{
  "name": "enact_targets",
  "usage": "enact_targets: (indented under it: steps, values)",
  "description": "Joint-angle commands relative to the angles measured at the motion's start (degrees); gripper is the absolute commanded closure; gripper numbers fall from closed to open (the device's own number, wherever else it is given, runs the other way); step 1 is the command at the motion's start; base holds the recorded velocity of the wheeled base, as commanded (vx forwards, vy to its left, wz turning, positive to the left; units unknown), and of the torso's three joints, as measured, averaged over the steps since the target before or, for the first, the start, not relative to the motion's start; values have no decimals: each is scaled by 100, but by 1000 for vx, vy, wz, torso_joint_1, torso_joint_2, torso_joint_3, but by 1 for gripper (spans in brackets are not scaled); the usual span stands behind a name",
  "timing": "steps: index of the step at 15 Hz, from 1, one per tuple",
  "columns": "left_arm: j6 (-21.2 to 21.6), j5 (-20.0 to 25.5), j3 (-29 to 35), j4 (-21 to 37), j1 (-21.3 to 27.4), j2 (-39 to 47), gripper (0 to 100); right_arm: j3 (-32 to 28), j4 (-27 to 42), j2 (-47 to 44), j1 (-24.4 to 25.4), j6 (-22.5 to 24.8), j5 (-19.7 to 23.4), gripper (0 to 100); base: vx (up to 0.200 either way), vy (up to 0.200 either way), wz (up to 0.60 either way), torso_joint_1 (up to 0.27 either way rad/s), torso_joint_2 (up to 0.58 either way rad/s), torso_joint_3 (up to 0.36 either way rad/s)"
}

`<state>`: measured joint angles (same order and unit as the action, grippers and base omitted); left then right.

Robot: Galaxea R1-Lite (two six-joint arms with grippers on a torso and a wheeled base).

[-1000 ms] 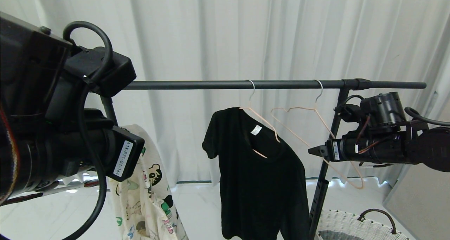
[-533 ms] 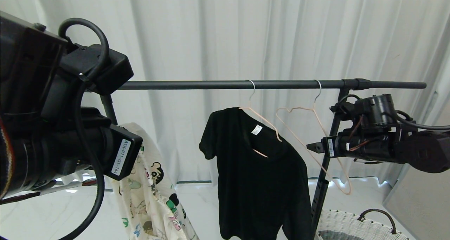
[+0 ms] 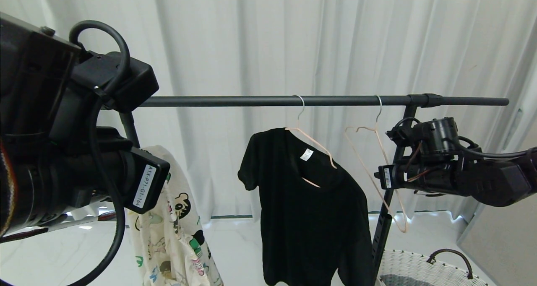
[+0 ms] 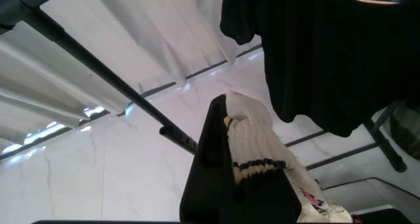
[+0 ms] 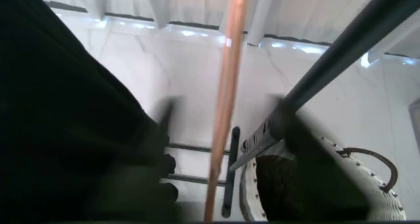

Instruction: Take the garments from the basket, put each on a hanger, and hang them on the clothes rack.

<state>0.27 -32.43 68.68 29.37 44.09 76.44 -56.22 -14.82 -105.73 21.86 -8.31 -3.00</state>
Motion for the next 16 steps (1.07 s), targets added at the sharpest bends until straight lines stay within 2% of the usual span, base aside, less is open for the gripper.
enact_targets:
  steps: [1, 4, 7, 12, 16]
  values:
    - [0, 0, -4, -1, -6, 12, 100, -3, -3, -44, 3, -4, 1, 100, 0, 0, 0, 0, 0, 0]
    - [0, 0, -4, -1, 3, 21, 100, -3, -12, -44, -6, -12, 1, 100, 0, 0, 0, 0, 0, 0]
    - [0, 0, 5, -1, 3, 12, 100, 32, -407, -9, 3, -21, 1, 100, 0, 0, 0, 0, 0, 0]
    - [0, 0, 14, -1, 3, -32, 100, 252, -548, 545, 11, -30, 1, 100, 0, 0, 0, 0, 0, 0]
    - [0, 0, 5, -1, 12, -67, 100, 1140, -1717, 817, 64, 181, -17, 100, 0, 0, 0, 0, 0, 0]
